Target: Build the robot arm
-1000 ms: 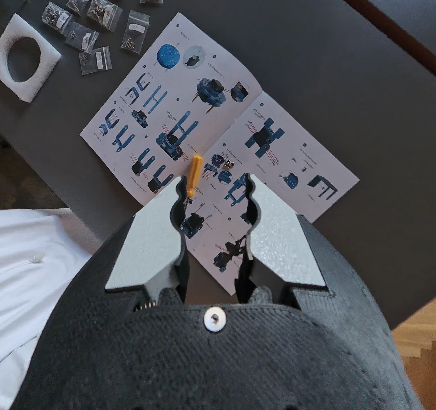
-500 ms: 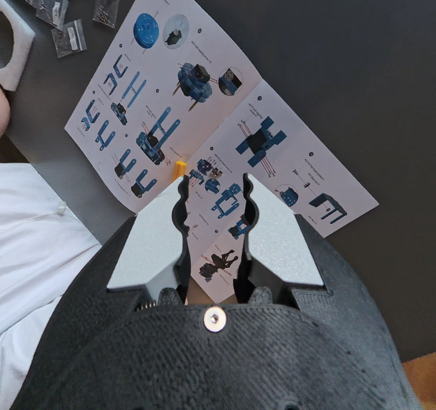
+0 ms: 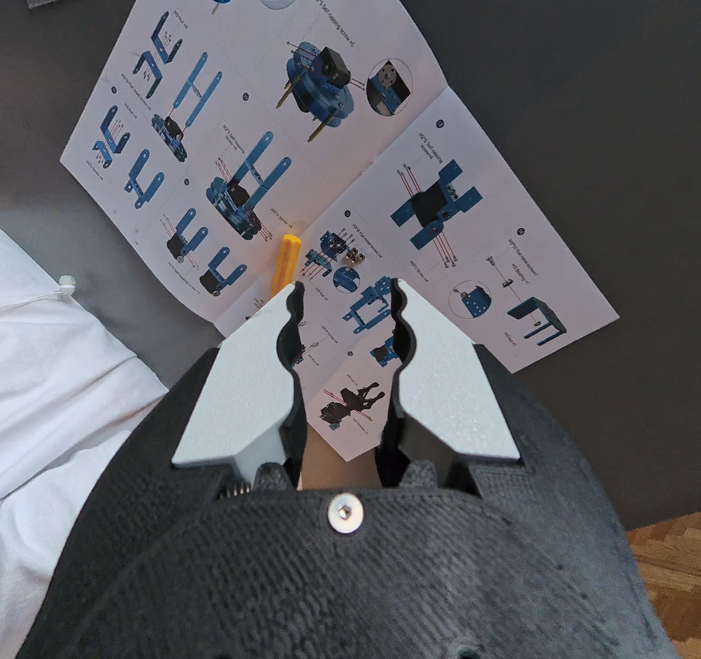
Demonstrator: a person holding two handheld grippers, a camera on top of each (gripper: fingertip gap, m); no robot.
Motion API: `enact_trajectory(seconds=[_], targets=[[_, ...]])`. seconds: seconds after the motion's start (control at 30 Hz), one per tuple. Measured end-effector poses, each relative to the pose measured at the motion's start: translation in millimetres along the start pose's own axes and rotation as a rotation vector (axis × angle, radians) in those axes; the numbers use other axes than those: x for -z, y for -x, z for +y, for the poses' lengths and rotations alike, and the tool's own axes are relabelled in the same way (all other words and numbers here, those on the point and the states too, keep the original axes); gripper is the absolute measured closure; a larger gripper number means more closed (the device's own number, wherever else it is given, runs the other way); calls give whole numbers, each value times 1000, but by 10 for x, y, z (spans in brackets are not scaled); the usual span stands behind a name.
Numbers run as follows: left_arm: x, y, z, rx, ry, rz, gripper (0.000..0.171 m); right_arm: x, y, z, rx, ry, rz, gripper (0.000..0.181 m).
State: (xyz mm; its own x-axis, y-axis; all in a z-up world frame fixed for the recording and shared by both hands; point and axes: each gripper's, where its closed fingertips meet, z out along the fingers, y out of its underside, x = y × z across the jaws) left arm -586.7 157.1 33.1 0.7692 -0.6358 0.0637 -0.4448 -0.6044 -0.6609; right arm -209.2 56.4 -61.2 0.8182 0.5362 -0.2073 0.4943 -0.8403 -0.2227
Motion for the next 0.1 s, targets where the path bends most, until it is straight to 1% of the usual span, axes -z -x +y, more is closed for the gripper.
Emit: enact_trajectory(seconds=[0.1], targets=[[-27, 29, 21, 7, 19, -13, 135, -47, -4, 16, -3, 32, -3, 136]])
